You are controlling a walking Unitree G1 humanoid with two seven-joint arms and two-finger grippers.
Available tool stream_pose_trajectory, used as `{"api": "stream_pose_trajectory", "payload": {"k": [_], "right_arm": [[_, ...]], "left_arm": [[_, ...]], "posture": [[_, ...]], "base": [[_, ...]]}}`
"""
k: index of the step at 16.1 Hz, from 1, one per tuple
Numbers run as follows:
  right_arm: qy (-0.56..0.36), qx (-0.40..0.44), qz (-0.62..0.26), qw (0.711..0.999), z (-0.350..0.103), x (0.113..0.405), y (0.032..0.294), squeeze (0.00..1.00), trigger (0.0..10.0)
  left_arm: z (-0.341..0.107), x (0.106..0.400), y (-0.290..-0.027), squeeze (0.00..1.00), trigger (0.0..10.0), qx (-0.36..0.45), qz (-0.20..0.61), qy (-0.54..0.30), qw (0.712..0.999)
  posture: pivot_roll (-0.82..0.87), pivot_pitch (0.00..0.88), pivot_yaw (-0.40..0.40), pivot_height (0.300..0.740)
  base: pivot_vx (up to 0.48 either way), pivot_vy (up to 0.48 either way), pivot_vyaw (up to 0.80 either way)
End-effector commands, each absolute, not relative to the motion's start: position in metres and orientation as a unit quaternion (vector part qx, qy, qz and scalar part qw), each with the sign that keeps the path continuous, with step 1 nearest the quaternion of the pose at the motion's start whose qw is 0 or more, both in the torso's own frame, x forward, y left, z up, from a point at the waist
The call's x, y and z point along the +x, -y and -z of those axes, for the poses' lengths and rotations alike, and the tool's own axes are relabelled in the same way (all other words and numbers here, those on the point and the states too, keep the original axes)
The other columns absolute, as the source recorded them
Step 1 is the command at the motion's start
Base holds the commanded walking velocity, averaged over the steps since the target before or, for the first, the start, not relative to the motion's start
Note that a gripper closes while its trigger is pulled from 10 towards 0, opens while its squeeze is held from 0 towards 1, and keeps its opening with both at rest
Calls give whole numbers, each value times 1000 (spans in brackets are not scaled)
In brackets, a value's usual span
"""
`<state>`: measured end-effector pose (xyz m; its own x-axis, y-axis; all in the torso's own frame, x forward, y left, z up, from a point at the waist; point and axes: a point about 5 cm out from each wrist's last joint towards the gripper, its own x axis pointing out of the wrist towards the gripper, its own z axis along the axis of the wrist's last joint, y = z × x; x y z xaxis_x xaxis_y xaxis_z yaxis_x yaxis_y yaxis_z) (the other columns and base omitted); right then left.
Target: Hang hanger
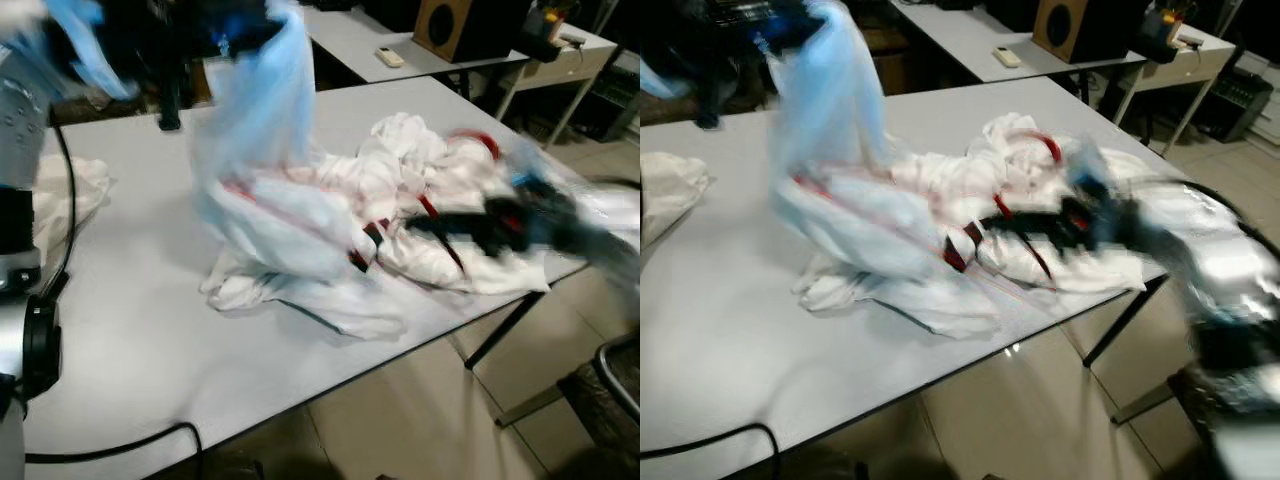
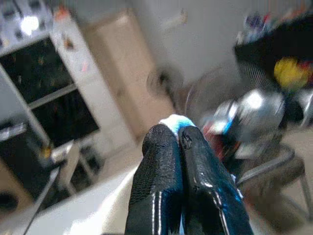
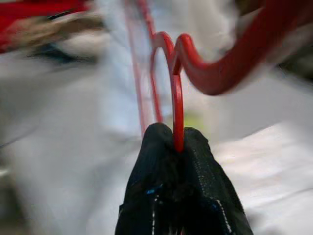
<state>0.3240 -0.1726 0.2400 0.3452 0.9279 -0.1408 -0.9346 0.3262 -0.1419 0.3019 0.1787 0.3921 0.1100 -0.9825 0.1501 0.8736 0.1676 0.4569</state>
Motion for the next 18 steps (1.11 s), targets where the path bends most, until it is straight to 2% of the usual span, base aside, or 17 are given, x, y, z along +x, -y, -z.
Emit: {"api": "stream_pose_trajectory", "payload": {"k": [1, 3, 4, 5, 9, 11, 12, 14, 15, 16, 18], "right_arm": [[20, -127, -529, 839, -254, 334, 175, 0, 10000], [147, -88, -449, 877, -303, 356, 170, 0, 10000], [176, -72, -436, 879, -314, 358, 171, 0, 10000], [215, -30, -447, 868, -329, 357, 171, 0, 10000], [184, -48, -503, 843, -305, 347, 162, 0, 10000], [72, -103, -572, 810, -256, 318, 166, 0, 10000], [55, -107, -581, 805, -249, 313, 168, 0, 10000], [-45, -112, -608, 785, -220, 272, 189, 0, 10000], [-57, -109, -608, 784, -218, 266, 193, 0, 10000], [-84, -103, -588, 798, -218, 249, 209, 0, 10000], [-118, -104, -578, 800, -218, 229, 223, 0, 10000]], "left_arm": [[-414, 291, -176, 0, 0, 124, 634, 261, 717], [-447, 279, -181, 0, 0, 71, 602, 355, 711], [-452, 277, -182, 0, 0, 64, 597, 368, 710], [-457, 273, -184, 0, 0, 56, 590, 382, 709], [-453, 268, -183, 0, 0, 50, 599, 366, 711], [-407, 276, -178, 0, 0, 90, 581, 265, 764], [-395, 277, -177, 0, 0, 102, 574, 243, 776], [-314, 280, -172, 0, 0, 132, 526, 122, 831], [-302, 279, -172, 0, 0, 136, 514, 107, 841], [-259, 272, -180, 0, 0, 174, 483, 43, 857], [-243, 265, -196, 0, 0, 219, 448, 13, 866]], "posture": [[13, 0, -83, 740], [24, 0, -91, 740], [24, 0, -91, 740], [25, 0, -92, 740], [21, 0, -86, 740], [13, 0, -78, 740], [13, 0, -78, 740], [7, 0, -83, 740], [7, 0, -83, 740], [-1, 9, -87, 740], [-8, 21, -87, 740]], "base": [[0, 0, 0], [0, 0, 0], [0, 0, 0], [0, 0, 0], [0, 0, 0], [0, 0, 0], [0, 0, 0], [0, 0, 0], [0, 0, 0], [0, 0, 0], [0, 0, 0]]}}
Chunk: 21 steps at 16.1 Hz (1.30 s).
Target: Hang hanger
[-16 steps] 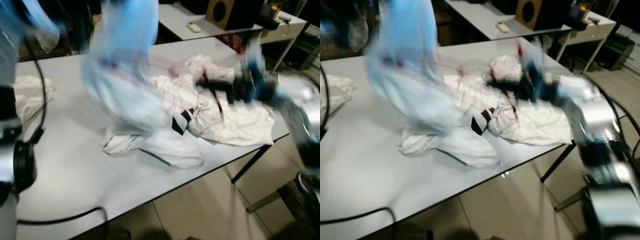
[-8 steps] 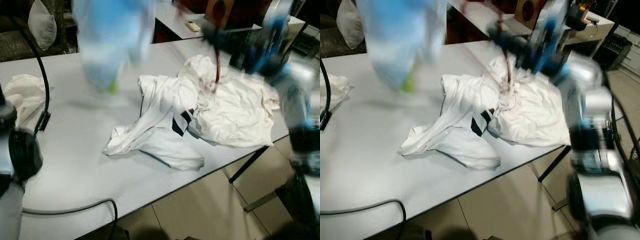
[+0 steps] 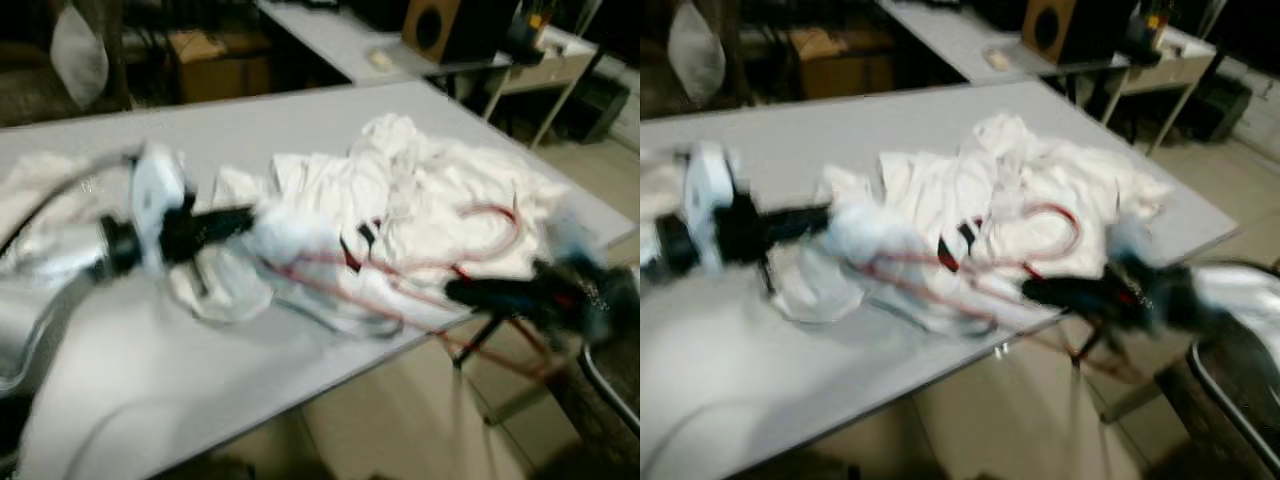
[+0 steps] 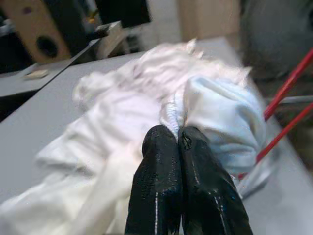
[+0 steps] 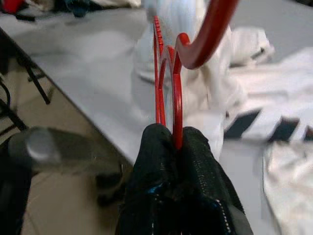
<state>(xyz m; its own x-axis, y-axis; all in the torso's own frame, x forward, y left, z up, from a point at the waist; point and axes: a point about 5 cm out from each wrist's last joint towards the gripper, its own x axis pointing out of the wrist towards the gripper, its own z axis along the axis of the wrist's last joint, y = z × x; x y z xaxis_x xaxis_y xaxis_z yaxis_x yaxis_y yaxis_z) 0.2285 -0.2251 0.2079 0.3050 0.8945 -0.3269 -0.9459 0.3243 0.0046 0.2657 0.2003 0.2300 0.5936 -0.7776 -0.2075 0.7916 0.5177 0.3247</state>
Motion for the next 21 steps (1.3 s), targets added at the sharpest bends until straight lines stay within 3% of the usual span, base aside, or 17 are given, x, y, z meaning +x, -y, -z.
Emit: {"api": "stream_pose_trajectory", "payload": {"k": [1, 5, 9, 10, 12, 13, 15, 18, 21], "right_arm": [[-122, -102, -572, 804, -221, 221, 228, 0, 10000], [-57, -43, -536, 841, -252, 203, 250, 0, 10000], [69, 43, -423, 902, -278, 205, 274, 0, 10000], [42, 27, -350, 935, -264, 216, 277, 0, 10000], [10, 16, -273, 962, -235, 225, 273, 0, 10000], [-5, 19, -258, 966, -222, 226, 265, 0, 10000], [-16, 66, -297, 953, -203, 215, 235, 0, 10000], [-19, 82, -330, 940, -201, 202, 229, 0, 10000], [-24, 73, -305, 949, -195, 204, 231, 0, 10000]], "left_arm": [[-244, 265, -204, 0, 0, 234, 432, 13, 871], [-238, 259, -216, 0, 0, 283, 413, 12, 865], [-295, 266, -198, 0, 0, 209, 390, 202, 874], [-314, 268, -195, 0, 0, 195, 371, 261, 870], [-337, 272, -192, 0, 0, 181, 328, 336, 865], [-343, 273, -191, 0, 0, 174, 315, 354, 863], [-329, 282, -186, 0, 0, 223, 334, 312, 861], [-306, 284, -183, 0, 0, 259, 373, 263, 852], [-282, 284, -182, 0, 0, 312, 403, 205, 836]], "posture": [[-9, 26, -86, 740], [-17, 27, -72, 740], [-37, 12, -50, 740], [-43, 10, -46, 740], [-51, 3, -40, 740], [-53, 0, -38, 740], [-61, 0, -23, 740], [-81, 0, -7, 740], [-79, 0, -12, 740]], "base": [[0, 0, 0], [0, 0, 0], [0, 0, 0], [0, 0, 0], [0, 0, 0], [0, 0, 0], [0, 0, 0], [0, 0, 0], [0, 0, 0]]}}
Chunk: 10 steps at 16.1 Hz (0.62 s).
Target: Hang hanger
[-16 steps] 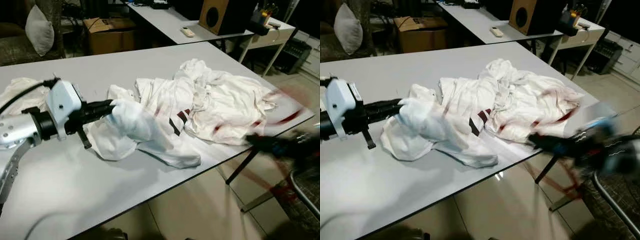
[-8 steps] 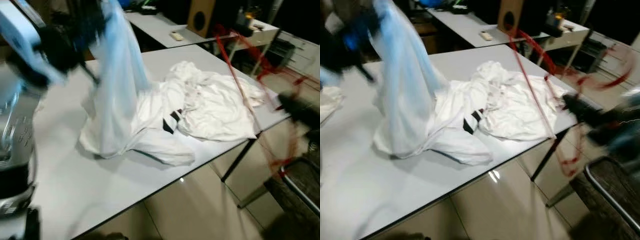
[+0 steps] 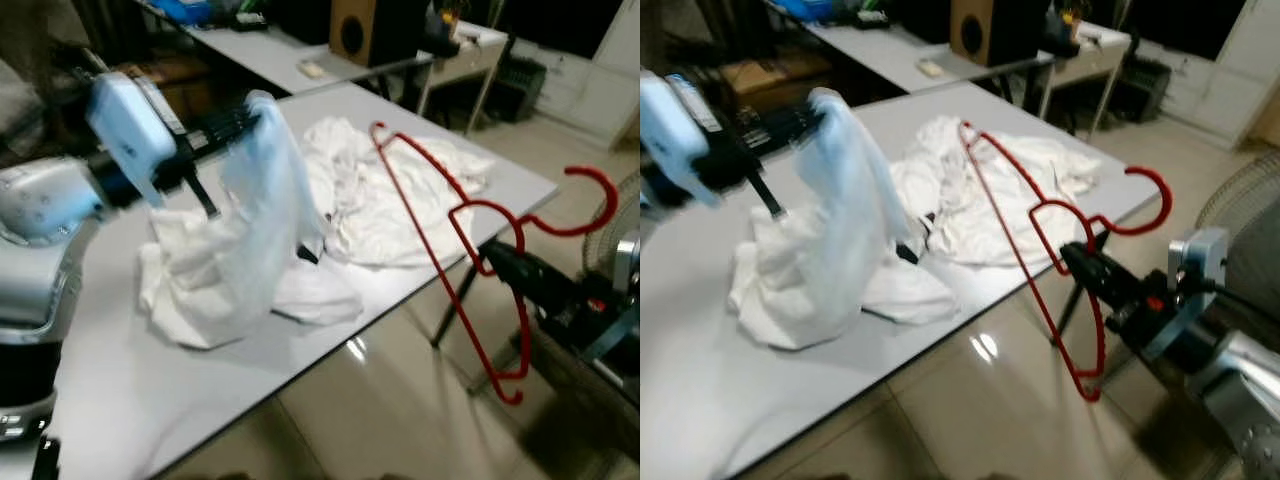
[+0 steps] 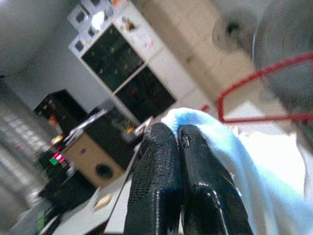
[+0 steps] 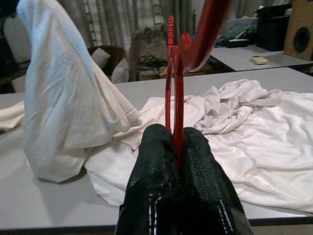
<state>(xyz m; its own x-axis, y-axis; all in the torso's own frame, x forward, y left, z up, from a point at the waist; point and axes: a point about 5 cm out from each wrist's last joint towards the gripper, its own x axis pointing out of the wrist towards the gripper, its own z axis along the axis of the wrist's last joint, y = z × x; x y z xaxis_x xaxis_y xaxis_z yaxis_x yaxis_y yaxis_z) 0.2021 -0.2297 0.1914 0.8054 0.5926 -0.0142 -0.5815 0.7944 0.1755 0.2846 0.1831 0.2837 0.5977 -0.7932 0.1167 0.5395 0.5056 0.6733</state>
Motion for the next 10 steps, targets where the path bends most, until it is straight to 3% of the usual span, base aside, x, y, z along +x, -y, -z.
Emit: {"api": "stream_pose_trajectory", "payload": {"k": [1, 2, 3, 4, 5, 8, 10], "right_arm": [[-30, 69, -297, 952, -191, 205, 230, 0, 10000], [-41, 59, -275, 959, -186, 208, 233, 0, 10000], [-44, 59, -263, 962, -185, 210, 235, 0, 10000], [-45, 58, -247, 966, -183, 213, 238, 0, 10000], [-40, 59, -239, 968, -183, 215, 236, 0, 10000], [-9, 67, -232, 970, -193, 221, 228, 0, 10000], [-1, 62, -221, 973, -198, 227, 233, 0, 10000]], "left_arm": [[-274, 285, -183, 0, 0, 313, 399, 187, 841], [-264, 287, -186, 0, 3216, 301, 386, 150, 859], [-252, 287, -188, 0, 10000, 290, 393, 106, 866], [-233, 282, -188, 718, 10000, 283, 414, 50, 864], [-222, 276, -186, 1000, 10000, 249, 423, 30, 871], [-229, 274, -191, 1000, 10000, 195, 391, 31, 899], [-225, 267, -201, 1000, 10000, 253, 411, -9, 876]], "posture": [[-77, 0, -15, 740], [-76, 0, -18, 740], [-77, 0, -18, 740], [-83, 0, -19, 740], [-84, 0, -24, 740], [-80, 0, -39, 740], [-78, 0, -51, 740]], "base": [[0, 0, 0], [0, 0, 0], [0, 0, 0], [0, 0, 0], [0, 0, 0], [0, 0, 0], [0, 0, 0]]}}
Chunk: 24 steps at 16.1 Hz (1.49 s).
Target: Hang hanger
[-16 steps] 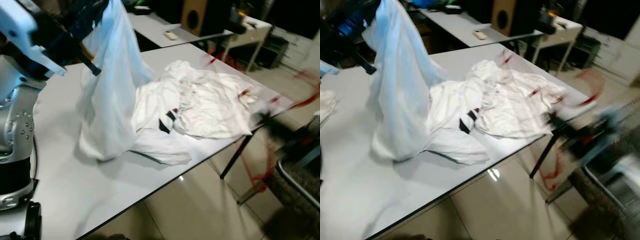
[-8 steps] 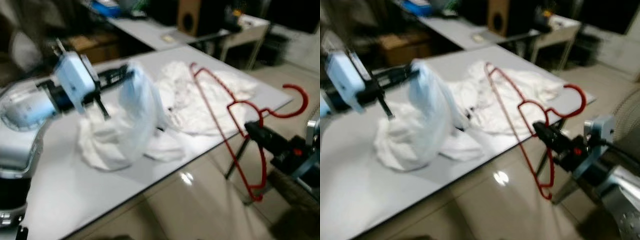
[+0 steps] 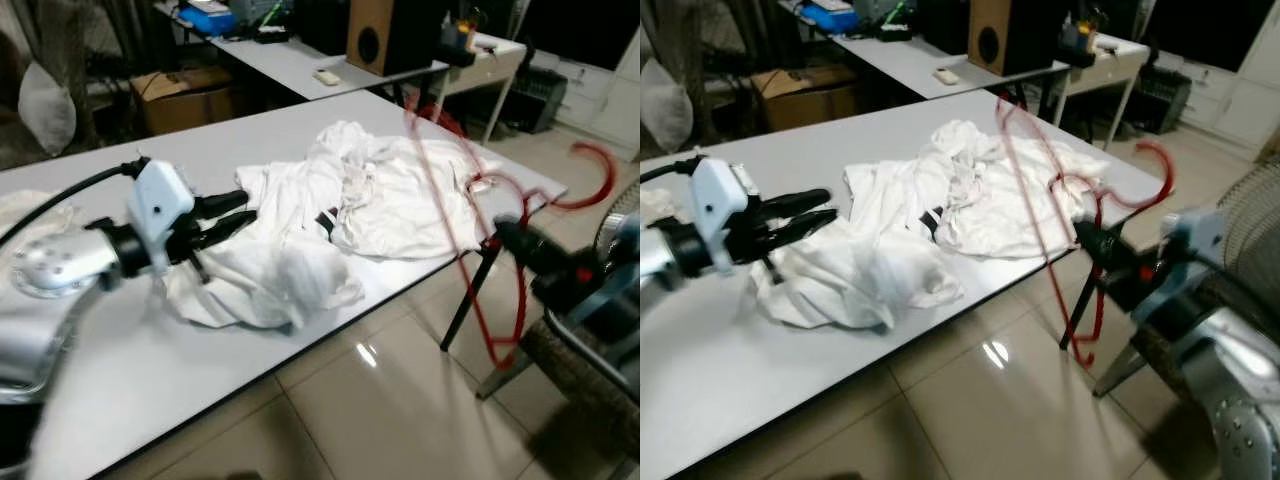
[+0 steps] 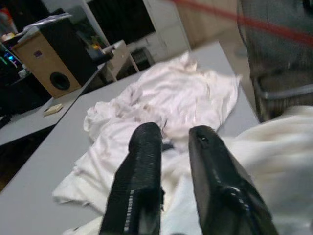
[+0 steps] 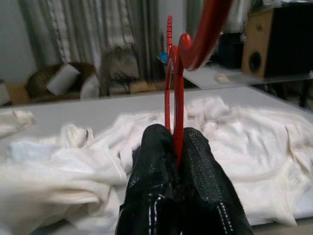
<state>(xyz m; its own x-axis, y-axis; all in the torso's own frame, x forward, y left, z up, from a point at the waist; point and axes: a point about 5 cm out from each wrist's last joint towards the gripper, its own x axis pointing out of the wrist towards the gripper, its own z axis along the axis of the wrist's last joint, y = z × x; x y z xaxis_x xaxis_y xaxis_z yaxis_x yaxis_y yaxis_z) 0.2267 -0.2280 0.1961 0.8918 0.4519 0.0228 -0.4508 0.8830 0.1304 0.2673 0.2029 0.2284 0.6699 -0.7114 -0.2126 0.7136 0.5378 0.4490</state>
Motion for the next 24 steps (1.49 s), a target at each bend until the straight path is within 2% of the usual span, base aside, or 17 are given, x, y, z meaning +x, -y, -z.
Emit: {"api": "stream_pose_trajectory", "payload": {"k": [1, 2, 4, 5, 6, 7, 8, 9, 10, 11, 14, 18, 21, 24], "right_arm": [[-5, 49, -214, 976, -199, 230, 237, 0, 10000], [-4, 43, -205, 978, -201, 233, 241, 0, 10000], [5, 57, -187, 981, -204, 236, 245, 0, 10000], [5, 62, -188, 980, -204, 236, 244, 0, 10000], [0, 66, -174, 983, -198, 235, 243, 0, 10000], [-2, 67, -153, 986, -193, 233, 238, 0, 10000], [-9, 73, -130, 989, -188, 234, 231, 0, 10000], [-13, 74, -132, 988, -186, 233, 227, 0, 10000], [-20, 81, -122, 989, -182, 234, 221, 0, 10000], [-9, 55, -115, 992, -181, 236, 214, 0, 10000], [-5, 44, -120, 992, -181, 235, 203, 0, 10000], [-16, 24, -130, 991, -176, 228, 204, 0, 10000], [-30, 9, -145, 989, -168, 219, 196, 0, 10000], [-44, 25, -145, 988, -158, 217, 194, 0, 10000]], "left_arm": [[-222, 262, -211, 1000, 10000, 292, 426, -44, 855], [-224, 264, -223, 1000, 10000, 308, 406, -52, 859], [-246, 274, -240, 1000, 10000, 239, 308, 20, 921], [-250, 275, -242, 1000, 10000, 207, 276, 39, 938], [-247, 276, -248, 1000, 10000, 106, 205, 64, 971], [-228, 269, -250, 1000, 10000, 22, 162, 52, 985], [-198, 254, -238, 1000, 10000, -6, 168, -8, 986], [-192, 248, -232, 1000, 10000, -24, 183, -9, 983], [-178, 240, -221, 851, 10000, -35, 171, -12, 985], [-167, 236, -209, 227, 10000, -13, 146, -21, 989], [-168, 232, -196, 231, 10000, -38, 95, 0, 995], [-162, 217, -186, 227, 10000, -13, 81, 25, 996], [-152, 207, -179, 220, 10000, -26, 94, 11, 995], [-147, 210, -177, 224, 10000, -16, 101, 3, 995]], "posture": [[-77, 0, -54, 740], [-78, 0, -57, 740], [-79, 0, -60, 740], [-78, 0, -59, 740], [-80, 0, -55, 740], [-81, 0, -53, 740], [-87, 0, -55, 740], [-87, 0, -55, 740], [-91, 0, -58, 740], [-96, 5, -73, 740], [-102, 15, -96, 740], [-125, 54, -117, 740], [-128, 73, -109, 740], [-119, 49, -98, 740]], "base": [[0, 0, 0], [0, 0, 0], [0, 0, 0], [0, 0, 0], [0, 0, 0], [0, 0, 0], [0, 0, 0], [0, 0, 0], [0, 0, 0], [0, 0, 0], [0, -358, 462], [0, -466, 800], [0, 320, 717], [0, 475, 0]]}}
